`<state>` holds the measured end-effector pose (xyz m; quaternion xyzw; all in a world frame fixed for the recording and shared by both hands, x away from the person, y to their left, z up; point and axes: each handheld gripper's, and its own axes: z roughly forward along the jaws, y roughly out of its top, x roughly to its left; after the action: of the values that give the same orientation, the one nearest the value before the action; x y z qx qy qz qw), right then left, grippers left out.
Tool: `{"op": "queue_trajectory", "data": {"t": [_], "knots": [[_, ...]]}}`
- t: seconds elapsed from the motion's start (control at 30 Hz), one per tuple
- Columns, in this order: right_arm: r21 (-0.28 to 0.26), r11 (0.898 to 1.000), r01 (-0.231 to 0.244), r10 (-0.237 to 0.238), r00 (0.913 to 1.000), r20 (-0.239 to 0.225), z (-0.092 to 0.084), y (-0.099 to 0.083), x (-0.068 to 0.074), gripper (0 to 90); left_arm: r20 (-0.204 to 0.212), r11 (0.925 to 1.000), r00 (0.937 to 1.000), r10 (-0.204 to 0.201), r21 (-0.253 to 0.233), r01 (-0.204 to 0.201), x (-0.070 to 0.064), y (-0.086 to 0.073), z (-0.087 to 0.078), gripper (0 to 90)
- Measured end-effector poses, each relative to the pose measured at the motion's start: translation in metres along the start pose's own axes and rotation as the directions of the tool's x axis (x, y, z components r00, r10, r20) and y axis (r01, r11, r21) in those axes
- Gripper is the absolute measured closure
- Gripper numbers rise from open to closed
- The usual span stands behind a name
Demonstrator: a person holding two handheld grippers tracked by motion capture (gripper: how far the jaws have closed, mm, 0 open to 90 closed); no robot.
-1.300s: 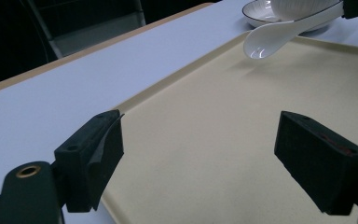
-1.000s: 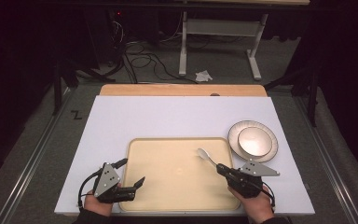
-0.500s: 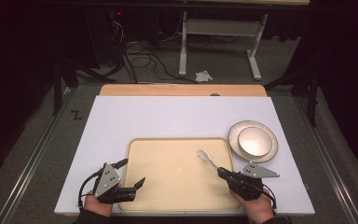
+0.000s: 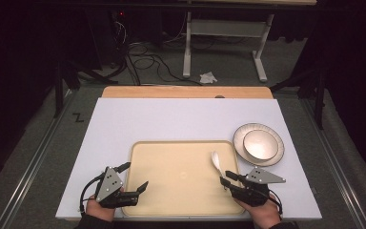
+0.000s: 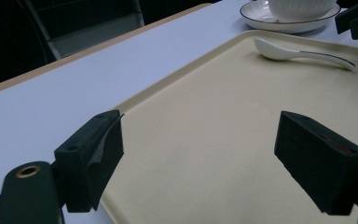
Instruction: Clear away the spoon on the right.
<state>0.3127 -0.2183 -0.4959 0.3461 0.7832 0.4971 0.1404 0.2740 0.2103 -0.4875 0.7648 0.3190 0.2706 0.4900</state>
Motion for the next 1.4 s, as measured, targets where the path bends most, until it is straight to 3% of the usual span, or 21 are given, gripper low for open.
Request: {"op": "queue_trajectory", "data": {"t": [0.23, 0.43, 0.5, 0.63, 0.93, 1.4], "knots": [[-0.012, 1.000, -0.014, 0.014, 0.9995, 0.028, -0.002, 0.002, -0.005, 65.8, -0.001, 1.0000, 1.0000, 0.003, 0.002, -0.003, 0.000, 0.000, 0.001, 15.9], [0.017, 1.000, -0.017, 0.016, 0.9985, 0.053, 0.007, 0.007, -0.008, 71.9, 0.001, 1.0000, 1.0000, 0.008, 0.003, -0.008, 0.000, 0.000, 0.001, 15.9], [0.072, 0.997, -0.015, 0.007, 0.9942, 0.108, 0.012, 0.008, -0.008, 89.5, 0.001, 1.0000, 1.0000, 0.005, -0.004, -0.005, 0.000, 0.000, 0.000, 15.9], [0.147, 0.989, -0.013, -0.009, 0.9887, 0.149, 0.011, 0.005, -0.008, 90.0, 0.000, 1.0000, 1.0000, 0.004, -0.008, -0.004, 0.002, 0.000, -0.002, 15.9], [0.238, 0.971, -0.007, -0.024, 0.9916, 0.127, 0.015, -0.005, -0.005, 90.0, -0.001, 0.9999, 1.0000, 0.002, -0.013, -0.002, 0.001, 0.001, -0.003, 15.9], [0.259, 0.965, 0.048, -0.067, 0.9956, 0.066, 0.024, -0.005, 0.010, 90.0, -0.002, 0.9999, 1.0000, 0.003, -0.011, -0.003, 0.001, 0.001, -0.003, 15.9]]}}
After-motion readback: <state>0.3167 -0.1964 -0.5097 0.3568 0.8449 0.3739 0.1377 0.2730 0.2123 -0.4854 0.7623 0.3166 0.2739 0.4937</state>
